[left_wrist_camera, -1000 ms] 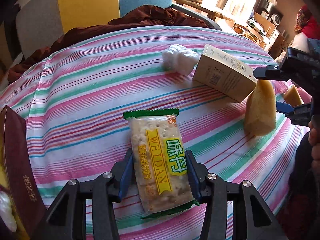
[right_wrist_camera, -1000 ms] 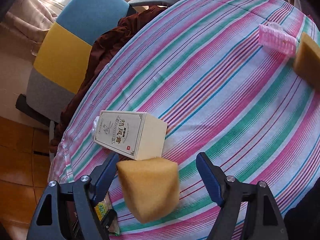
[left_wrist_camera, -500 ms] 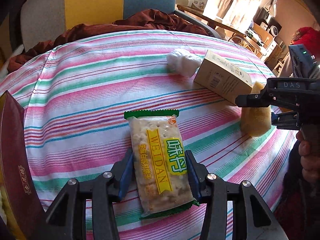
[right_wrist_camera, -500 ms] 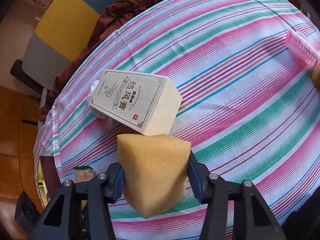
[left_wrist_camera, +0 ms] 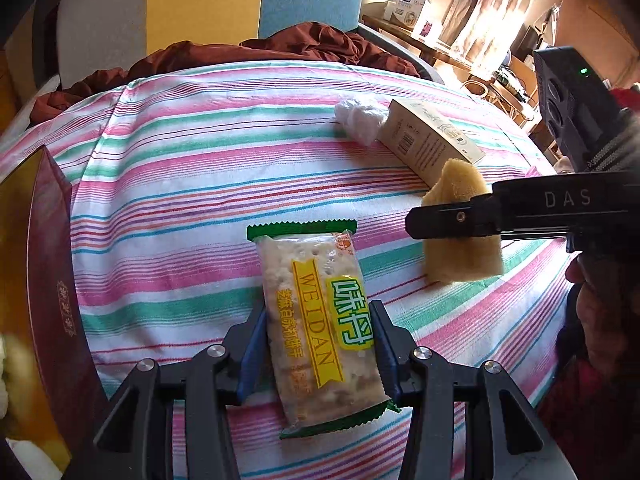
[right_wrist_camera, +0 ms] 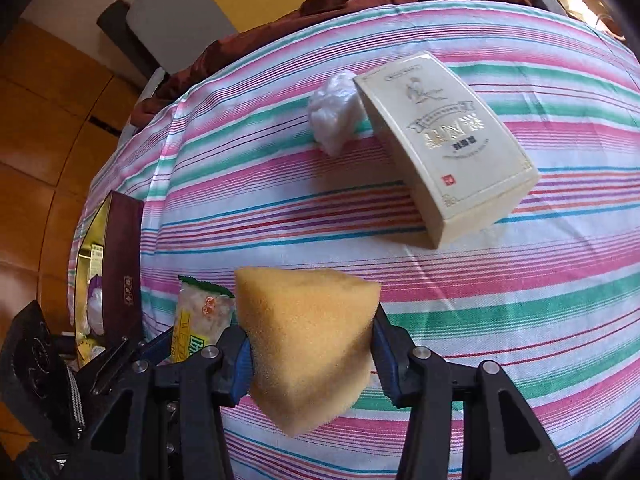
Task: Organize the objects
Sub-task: 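Grasp the WEIDAN bag with the left tool while the right tool grasps the yellow sponge, then carry the WEIDAN bag over the gold tray and open the left tool, then carry the yellow sponge over the tray and open the right tool, then move the right tool to the white tea box and grasp it, then grasp the plastic-wrapped white bundle with the left tool while the right tool holds the tea box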
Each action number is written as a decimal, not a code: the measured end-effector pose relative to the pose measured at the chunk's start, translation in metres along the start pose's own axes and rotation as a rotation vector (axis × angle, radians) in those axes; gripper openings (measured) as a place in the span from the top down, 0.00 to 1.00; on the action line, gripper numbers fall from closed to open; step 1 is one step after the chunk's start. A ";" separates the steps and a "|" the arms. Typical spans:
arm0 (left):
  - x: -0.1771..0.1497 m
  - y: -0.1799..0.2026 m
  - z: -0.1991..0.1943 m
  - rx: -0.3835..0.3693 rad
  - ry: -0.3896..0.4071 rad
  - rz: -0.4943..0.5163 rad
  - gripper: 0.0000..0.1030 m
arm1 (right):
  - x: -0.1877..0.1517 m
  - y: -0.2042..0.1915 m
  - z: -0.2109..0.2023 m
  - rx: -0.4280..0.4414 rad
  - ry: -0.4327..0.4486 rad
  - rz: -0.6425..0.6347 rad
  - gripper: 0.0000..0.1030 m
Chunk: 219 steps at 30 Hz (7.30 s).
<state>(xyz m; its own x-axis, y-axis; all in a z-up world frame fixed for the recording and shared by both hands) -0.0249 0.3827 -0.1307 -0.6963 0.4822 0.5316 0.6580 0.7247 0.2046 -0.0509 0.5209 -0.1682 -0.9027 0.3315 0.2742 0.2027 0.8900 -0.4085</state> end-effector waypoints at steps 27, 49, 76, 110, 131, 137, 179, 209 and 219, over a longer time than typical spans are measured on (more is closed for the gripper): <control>-0.020 -0.220 -0.153 0.282 0.230 -0.297 0.53 | -0.010 -0.011 0.001 -0.150 0.000 -0.127 0.52; -0.011 -0.329 -0.113 0.405 0.109 -0.384 0.51 | -0.016 -0.024 -0.002 -0.187 0.006 -0.156 0.52; -0.053 -0.286 -0.206 0.516 0.301 -0.388 0.41 | -0.010 -0.137 -0.003 -0.050 0.106 -0.233 0.53; -0.103 -0.305 -0.237 0.557 0.324 -0.455 0.34 | -0.005 -0.346 0.061 0.128 0.130 -0.376 0.26; -0.082 -0.261 -0.229 0.535 0.320 -0.344 0.30 | -0.016 -0.233 -0.001 -0.033 0.254 -0.302 0.26; -0.077 -0.246 -0.222 0.521 0.305 -0.310 0.29 | -0.017 -0.208 -0.005 -0.069 0.256 -0.277 0.26; -0.019 -0.144 -0.161 0.382 0.235 -0.081 0.26 | 0.086 0.043 -0.044 -0.382 0.324 0.056 0.18; 0.125 0.015 0.028 0.030 0.070 -0.015 0.29 | 0.060 0.099 -0.060 -0.558 0.204 0.229 0.50; 0.168 0.043 0.097 -0.001 0.038 -0.038 0.42 | 0.057 0.104 -0.053 -0.553 0.170 0.235 0.50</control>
<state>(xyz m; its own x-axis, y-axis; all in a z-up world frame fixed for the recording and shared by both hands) -0.1412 0.5421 -0.1123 -0.7093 0.4358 0.5541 0.6320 0.7412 0.2261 -0.0609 0.6488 -0.1485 -0.7463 0.5426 0.3855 0.5960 0.8026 0.0241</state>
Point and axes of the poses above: each gripper's, at about its wrist camera, not at the fingertips, and z roughly the way its jaws point, y to its right, x to its top, the point moved 8 cm from there along z, roughly the way its jaws point, and after that the axes turned 3 degrees about y, right-handed, at the moved point
